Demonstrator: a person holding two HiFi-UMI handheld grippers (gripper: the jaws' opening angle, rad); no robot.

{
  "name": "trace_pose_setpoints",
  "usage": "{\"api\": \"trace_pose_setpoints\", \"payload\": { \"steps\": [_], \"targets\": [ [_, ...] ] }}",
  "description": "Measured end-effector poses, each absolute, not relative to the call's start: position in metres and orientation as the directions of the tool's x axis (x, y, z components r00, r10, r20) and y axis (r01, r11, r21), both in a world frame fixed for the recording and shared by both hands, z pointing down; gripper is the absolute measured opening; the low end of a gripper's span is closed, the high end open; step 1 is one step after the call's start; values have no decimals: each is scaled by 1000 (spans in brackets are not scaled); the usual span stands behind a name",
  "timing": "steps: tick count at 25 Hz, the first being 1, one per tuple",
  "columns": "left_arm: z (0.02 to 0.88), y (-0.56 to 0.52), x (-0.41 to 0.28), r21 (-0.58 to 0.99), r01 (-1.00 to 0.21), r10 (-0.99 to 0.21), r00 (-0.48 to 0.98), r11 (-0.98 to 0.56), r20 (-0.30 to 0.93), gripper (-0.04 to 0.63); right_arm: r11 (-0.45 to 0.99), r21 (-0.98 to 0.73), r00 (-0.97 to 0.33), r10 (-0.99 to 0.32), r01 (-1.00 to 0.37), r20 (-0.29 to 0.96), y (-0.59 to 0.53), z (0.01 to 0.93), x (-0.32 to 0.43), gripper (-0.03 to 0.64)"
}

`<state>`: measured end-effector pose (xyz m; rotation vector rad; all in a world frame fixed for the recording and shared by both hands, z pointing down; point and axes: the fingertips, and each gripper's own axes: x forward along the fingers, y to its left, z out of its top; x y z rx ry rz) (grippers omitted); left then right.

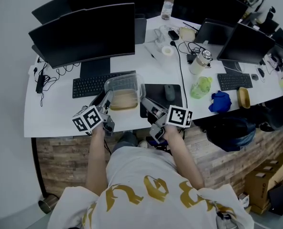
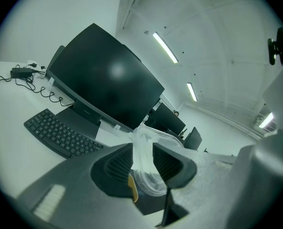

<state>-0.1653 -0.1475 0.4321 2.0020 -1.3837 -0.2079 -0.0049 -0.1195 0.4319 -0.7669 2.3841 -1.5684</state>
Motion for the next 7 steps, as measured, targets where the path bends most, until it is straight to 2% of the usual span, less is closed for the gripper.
{"api": "trace_pose_setpoints", "payload": {
  "steps": [7],
  "targets": [
    [439,-144,-162,607,-773,-869,417,-187,264,121,291,-905,-852,-508,-312,130,-115,439,0,57]
  ]
}}
